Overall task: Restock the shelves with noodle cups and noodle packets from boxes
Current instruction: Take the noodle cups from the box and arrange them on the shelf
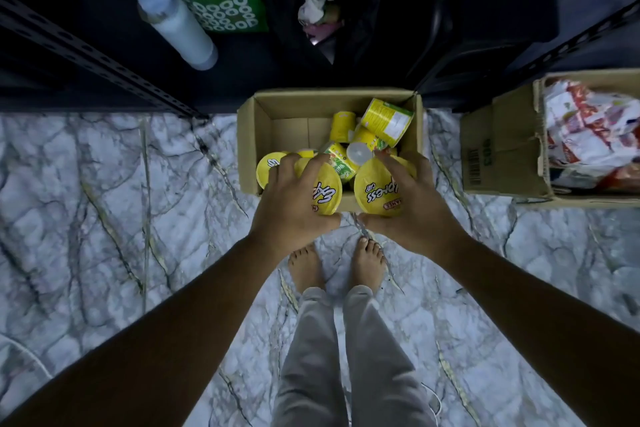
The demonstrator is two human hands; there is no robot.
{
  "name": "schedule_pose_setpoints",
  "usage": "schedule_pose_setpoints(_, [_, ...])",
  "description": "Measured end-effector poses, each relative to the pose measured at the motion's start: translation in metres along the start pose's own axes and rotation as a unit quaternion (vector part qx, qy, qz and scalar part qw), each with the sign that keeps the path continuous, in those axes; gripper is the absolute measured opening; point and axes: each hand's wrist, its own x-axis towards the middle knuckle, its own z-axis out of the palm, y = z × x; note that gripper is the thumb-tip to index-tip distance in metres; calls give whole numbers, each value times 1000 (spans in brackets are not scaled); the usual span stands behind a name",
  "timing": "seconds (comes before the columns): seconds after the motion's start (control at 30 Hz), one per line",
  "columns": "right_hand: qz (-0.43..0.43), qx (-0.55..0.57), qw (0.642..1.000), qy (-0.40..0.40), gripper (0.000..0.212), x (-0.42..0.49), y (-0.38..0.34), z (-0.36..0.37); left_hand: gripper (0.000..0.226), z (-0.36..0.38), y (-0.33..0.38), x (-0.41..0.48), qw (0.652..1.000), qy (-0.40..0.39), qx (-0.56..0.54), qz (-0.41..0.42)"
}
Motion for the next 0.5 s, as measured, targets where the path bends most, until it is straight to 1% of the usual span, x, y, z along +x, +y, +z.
schedule_pose_setpoints(0.13, [-57, 21, 996, 70, 79, -51, -72, -57, 102, -80, 46, -48, 999, 19, -28, 34])
schedule_pose_setpoints(0.27, [-118, 15, 986, 114, 60, -97, -155, -123, 103, -179, 99, -95, 994, 68, -35, 76])
schedule_pose_setpoints(0.37, [-169, 19, 970, 175, 55, -123, -217, -167, 101, -255, 132, -125, 986, 112, -24, 120])
schedule_pose_setpoints(0.5, [-229, 40, 935, 268, 53, -149, -292, -218, 99, -350, 169, -158, 974, 149, -20, 171])
